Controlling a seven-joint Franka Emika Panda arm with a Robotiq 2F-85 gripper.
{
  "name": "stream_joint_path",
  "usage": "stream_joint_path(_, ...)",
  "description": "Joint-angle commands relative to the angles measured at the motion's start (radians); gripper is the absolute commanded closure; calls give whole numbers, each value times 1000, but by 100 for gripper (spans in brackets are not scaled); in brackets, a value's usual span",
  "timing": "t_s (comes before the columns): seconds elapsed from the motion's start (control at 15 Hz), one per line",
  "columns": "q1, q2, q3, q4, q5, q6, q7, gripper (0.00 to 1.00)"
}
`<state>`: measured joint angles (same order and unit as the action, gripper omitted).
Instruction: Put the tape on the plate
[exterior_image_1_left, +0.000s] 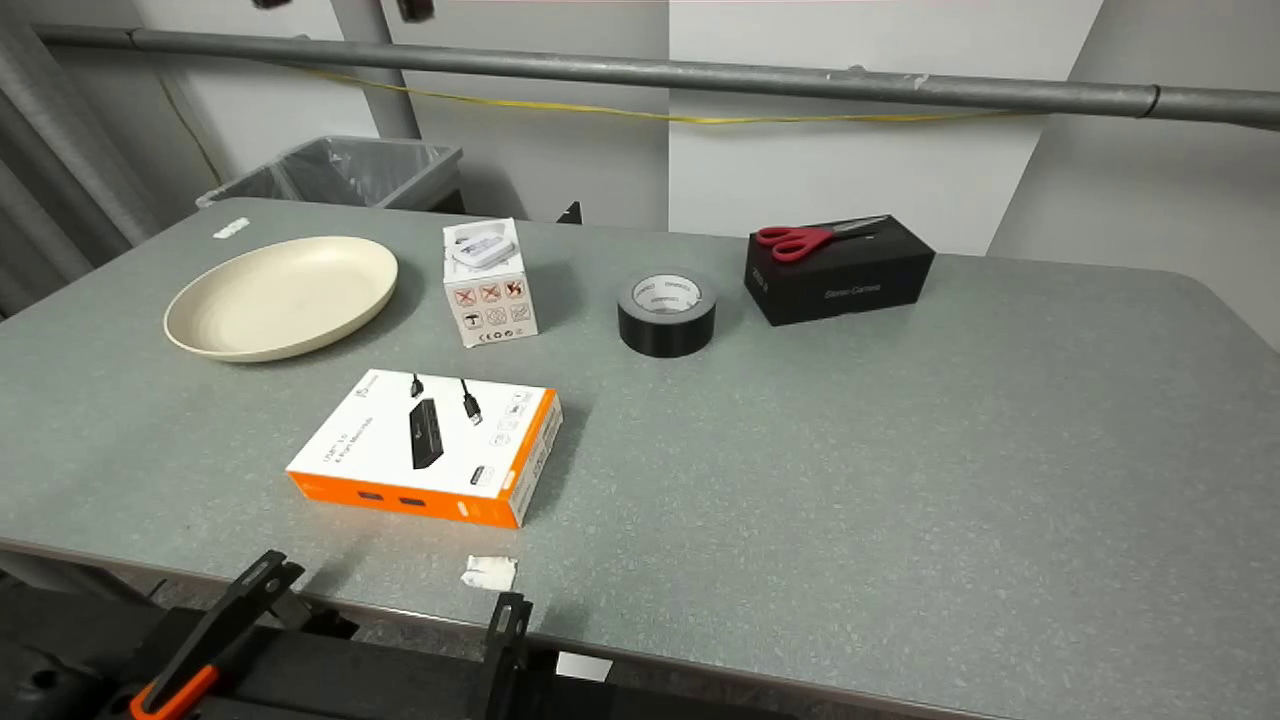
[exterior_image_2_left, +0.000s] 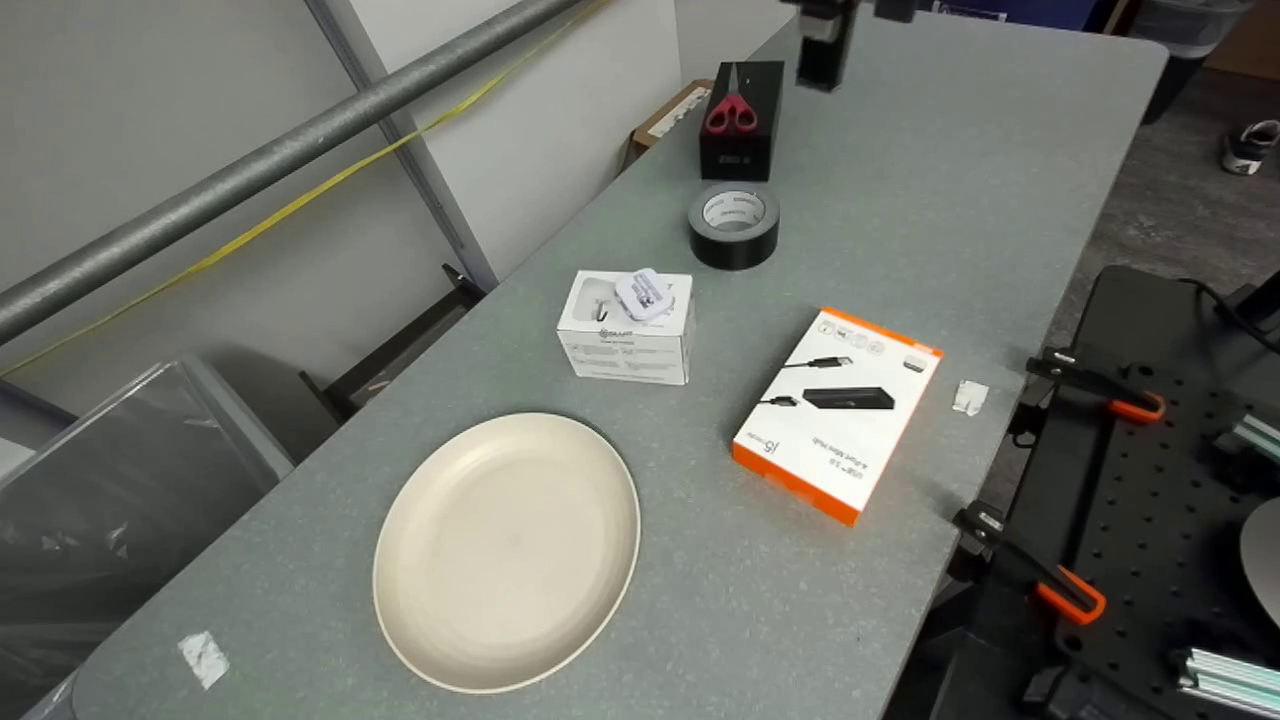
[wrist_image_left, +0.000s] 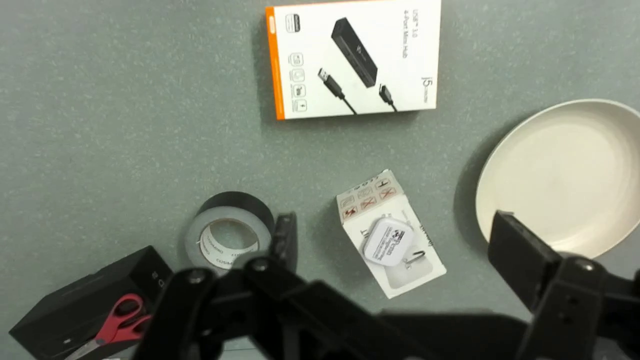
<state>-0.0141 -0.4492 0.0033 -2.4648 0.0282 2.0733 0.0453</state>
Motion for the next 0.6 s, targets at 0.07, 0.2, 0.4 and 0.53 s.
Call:
stream_joint_path(0.07,-59,320,-4,116,-45,227,102,0)
stream_joint_path(0.2,-71,440,-23,183,-29,251,129,0)
stream_joint_path(0.4,-55,415,-41,144,7,245,81,0)
stream_joint_path(0.53,-56,458,-48,181,10,244,80,0)
